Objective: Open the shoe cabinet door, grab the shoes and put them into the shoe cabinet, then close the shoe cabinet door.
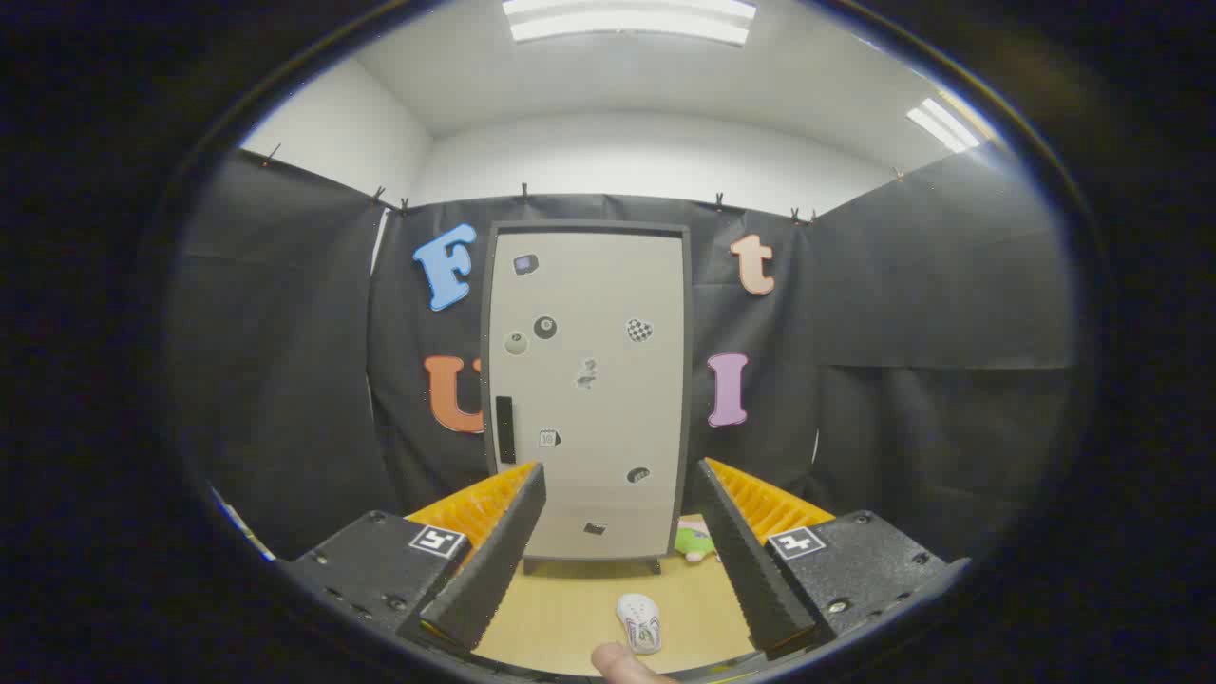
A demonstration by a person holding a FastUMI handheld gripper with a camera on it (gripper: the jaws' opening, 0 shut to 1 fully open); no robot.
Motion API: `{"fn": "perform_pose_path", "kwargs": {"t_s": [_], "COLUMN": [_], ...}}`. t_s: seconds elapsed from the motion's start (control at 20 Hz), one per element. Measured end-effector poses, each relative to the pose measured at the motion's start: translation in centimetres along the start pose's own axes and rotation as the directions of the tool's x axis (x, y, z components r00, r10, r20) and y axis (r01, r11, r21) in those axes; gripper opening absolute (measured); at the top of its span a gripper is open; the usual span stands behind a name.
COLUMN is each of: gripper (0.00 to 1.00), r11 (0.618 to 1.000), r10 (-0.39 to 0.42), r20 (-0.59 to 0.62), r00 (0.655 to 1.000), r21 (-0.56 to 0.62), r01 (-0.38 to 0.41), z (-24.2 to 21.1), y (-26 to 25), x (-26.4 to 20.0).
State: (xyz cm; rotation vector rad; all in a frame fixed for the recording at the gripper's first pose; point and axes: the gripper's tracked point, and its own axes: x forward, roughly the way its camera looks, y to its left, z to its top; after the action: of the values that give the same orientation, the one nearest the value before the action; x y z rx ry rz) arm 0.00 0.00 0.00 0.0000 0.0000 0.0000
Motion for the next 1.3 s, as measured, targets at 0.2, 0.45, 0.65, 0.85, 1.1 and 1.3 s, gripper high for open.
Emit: {"fn": "perform_pose_path", "kwargs": {"t_s": [0.2,0.45,0.65,0.85,1.1,1.3], "gripper": [1.00,1.00,1.00,1.00,1.00,1.00], "r11": [1.000,1.000,0.999,0.999,0.997,0.993], "r10": [-0.005,-0.018,-0.021,-0.002,0.039,0.103], "r20": [0.007,0.044,0.066,0.077,0.064,-0.006], "r00": [1.000,0.999,0.998,0.997,0.997,0.995], "r21": [0.011,-0.007,-0.043,-0.047,-0.072,-0.056], "r01": [0.004,0.019,0.024,0.005,-0.034,-0.103], "z": [0.6,1.9,2.5,2.5,2.2,0.2], "y": [0.3,1.1,2.2,3.1,5.6,9.1], "x": [0.4,0.4,1.0,2.9,7.4,12.7]}}
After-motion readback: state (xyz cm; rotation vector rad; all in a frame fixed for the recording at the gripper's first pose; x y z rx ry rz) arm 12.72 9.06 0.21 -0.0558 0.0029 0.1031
